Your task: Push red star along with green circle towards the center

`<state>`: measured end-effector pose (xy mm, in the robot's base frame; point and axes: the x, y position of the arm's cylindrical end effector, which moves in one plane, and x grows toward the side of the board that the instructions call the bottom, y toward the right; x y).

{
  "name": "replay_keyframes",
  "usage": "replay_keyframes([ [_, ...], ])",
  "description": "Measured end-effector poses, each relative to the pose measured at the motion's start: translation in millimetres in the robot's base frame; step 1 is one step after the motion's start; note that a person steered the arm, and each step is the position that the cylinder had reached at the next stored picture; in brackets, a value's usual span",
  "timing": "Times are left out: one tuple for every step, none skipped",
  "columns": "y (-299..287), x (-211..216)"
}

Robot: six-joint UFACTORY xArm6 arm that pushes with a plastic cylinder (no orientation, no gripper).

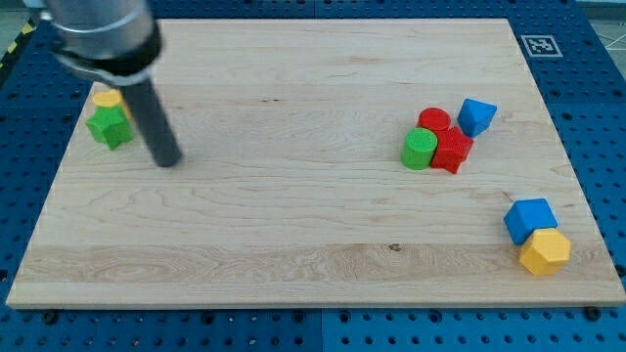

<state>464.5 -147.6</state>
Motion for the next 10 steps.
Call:
replay_keyframes([
  [80.9, 13.6],
  [160.6, 18.5],
  [236.3, 19.5],
  [300.1, 28.9],
  [344.5, 46.5],
  [381.1, 35.0],
  [382.6, 18.0],
  [361.2, 8.8],
  [329.8, -18.0],
  [304.2, -19.9],
])
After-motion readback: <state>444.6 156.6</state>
